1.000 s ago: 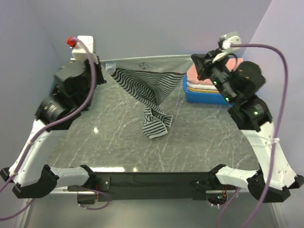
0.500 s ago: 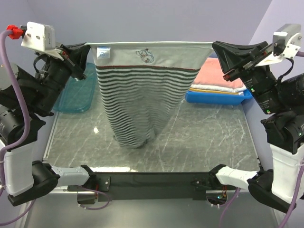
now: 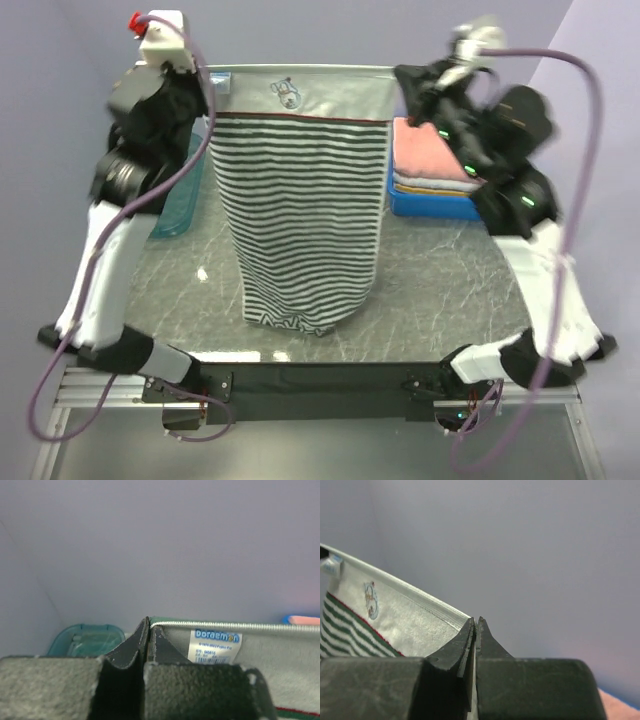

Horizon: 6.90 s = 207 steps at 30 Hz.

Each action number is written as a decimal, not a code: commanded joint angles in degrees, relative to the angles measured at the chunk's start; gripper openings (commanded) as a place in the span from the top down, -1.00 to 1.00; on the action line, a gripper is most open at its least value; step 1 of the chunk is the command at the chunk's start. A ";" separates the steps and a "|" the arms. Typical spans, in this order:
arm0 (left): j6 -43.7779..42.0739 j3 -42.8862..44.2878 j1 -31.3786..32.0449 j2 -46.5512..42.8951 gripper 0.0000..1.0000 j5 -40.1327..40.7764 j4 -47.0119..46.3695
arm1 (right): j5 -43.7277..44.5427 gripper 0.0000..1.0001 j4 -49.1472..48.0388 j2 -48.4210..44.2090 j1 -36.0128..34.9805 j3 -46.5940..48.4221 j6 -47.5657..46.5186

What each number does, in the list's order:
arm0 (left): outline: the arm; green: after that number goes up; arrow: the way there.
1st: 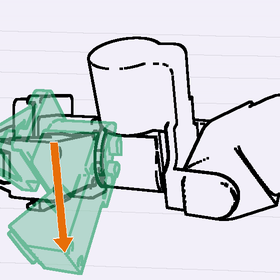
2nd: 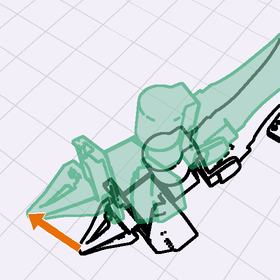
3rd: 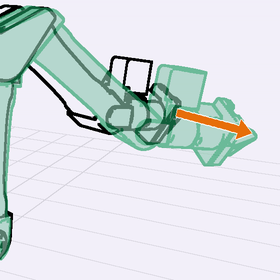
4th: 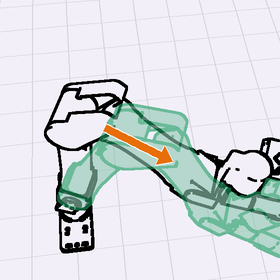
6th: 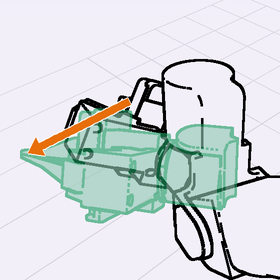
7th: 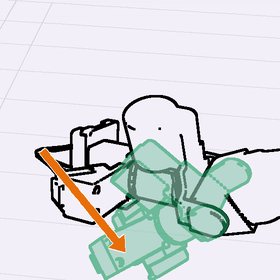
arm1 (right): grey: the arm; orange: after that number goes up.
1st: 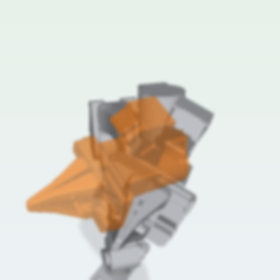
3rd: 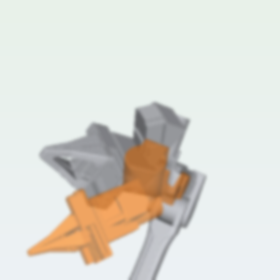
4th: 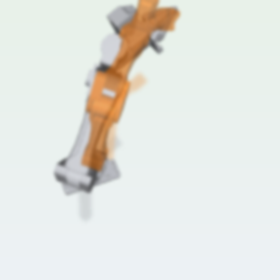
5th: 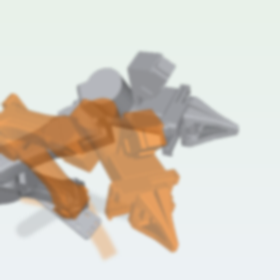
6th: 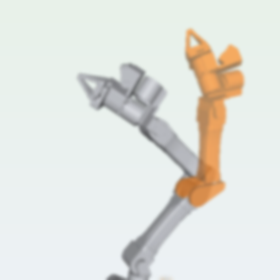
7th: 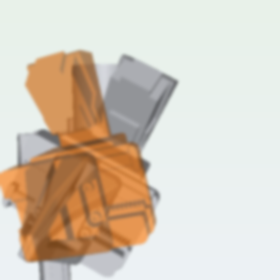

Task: Fold and stack the towels
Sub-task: Flatten out the crumpled towel

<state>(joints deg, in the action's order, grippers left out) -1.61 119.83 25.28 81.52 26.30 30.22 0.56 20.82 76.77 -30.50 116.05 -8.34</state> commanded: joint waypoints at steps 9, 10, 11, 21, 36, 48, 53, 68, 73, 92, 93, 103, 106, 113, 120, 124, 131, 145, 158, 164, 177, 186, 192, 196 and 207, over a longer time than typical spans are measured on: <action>9.86 -17.79 -16.57 19.36 0.96 4.10 -11.05 | 12.01 1.00 -14.31 23.29 8.00 -7.42 0.25; 10.83 -17.44 -16.92 21.38 0.95 4.45 -11.23 | 12.01 1.00 -14.75 25.34 8.44 -6.81 0.95; 11.01 -16.92 -17.19 23.41 0.95 4.63 -11.23 | 12.19 1.00 -15.02 27.44 8.53 -5.67 1.04; 17.24 -1.55 -18.95 46.62 -0.39 7.08 -6.59 | 21.49 0.21 -17.76 50.65 8.62 7.07 2.01; 33.93 -27.77 -17.37 11.42 -0.94 -11.08 1.16 | 10.80 -0.44 0.80 22.94 5.37 -14.85 15.80; 53.26 -81.57 -4.37 -26.03 -0.87 -15.06 -0.08 | 9.90 -0.41 4.50 -0.46 -20.51 -57.41 8.87; 56.27 -87.13 -2.43 -28.17 -0.86 -14.62 -0.69 | 10.78 -0.32 -0.86 -4.00 -34.25 -66.91 10.18; 39.67 -63.93 -12.26 -23.23 -0.99 -0.12 9.44 | 35.29 -0.19 -4.56 22.27 -51.50 -56.02 9.31; 39.40 -71.21 -12.62 -26.84 -0.99 -0.02 2.93 | 41.36 0.28 -4.91 23.60 -51.50 -55.58 8.87; 35.88 -75.09 -14.55 -28.52 -0.99 -0.99 1.16 | 27.76 1.00 -1.30 15.42 -33.18 -43.81 -3.17; 35.88 -75.09 -14.55 -28.52 -0.99 -1.17 1.16 | 25.83 1.00 -1.66 15.86 -30.61 -41.19 -3.09; 34.66 -75.45 -14.73 -25.36 -0.99 -6.07 0.81 | 16.31 0.09 2.30 30.99 -15.20 -22.09 1.83; 34.13 -75.45 -14.73 -24.04 -0.99 -9.86 -0.07 | 16.41 -0.17 -0.16 26.43 -14.59 -25.25 4.47; 38.60 -77.55 -12.28 -23.42 -0.96 -25.77 -4.45 | 12.37 -0.24 -4.37 13.86 -12.57 -40.62 11.92; 43.97 -77.65 7.57 -18.16 -0.99 -11.49 -13.33 | 4.02 -0.33 -12.37 6.29 -8.00 -57.41 18.44; 46.24 -72.74 16.62 -7.81 -0.94 -2.35 -14.92 | 1.73 -0.32 -14.84 8.38 -6.94 -58.74 19.67; 50.21 -65.96 21.57 4.61 -0.69 5.51 -17.38 | -3.10 -0.19 -20.73 14.80 -5.45 -58.04 23.71; 54.61 -63.58 23.06 13.58 -0.57 8.06 -19.84 | -6.18 0.10 -29.52 23.25 -3.42 -57.43 29.52; 55.92 -58.92 24.03 18.85 -0.45 12.89 -16.33 | -5.66 0.90 -32.94 26.68 -3.25 -58.74 30.14; 56.19 -57.26 24.56 19.47 -0.32 14.04 -16.07 | -6.35 1.00 -34.70 25.45 -3.25 -60.50 30.05; 58.21 -52.25 24.56 24.56 0.24 19.39 -9.92 | -6.62 1.00 -35.41 24.66 -3.34 -61.64 29.70; 58.29 -48.65 23.85 21.16 0.99 24.56 -0.46 | -3.55 1.00 -28.39 19.13 -3.25 -61.12 26.71; 60.84 -45.92 21.32 10.36 0.99 27.75 17.73 | -1.00 1.00 -15.91 9.48 -3.34 -61.29 24.42; 60.06 -46.97 18.67 1.30 0.99 22.32 24.34 | -0.82 1.00 -6.95 1.82 -3.51 -63.05 24.33; 54.70 -50.56 15.33 -17.34 0.53 4.14 33.50 | -15.83 0.88 15.82 -24.63 -5.44 -71.40 24.42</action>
<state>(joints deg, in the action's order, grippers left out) 56.05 70.70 40.84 67.24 39.00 59.79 -7.60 27.33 56.95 -35.05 45.56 16.84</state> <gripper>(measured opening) 0.213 0.047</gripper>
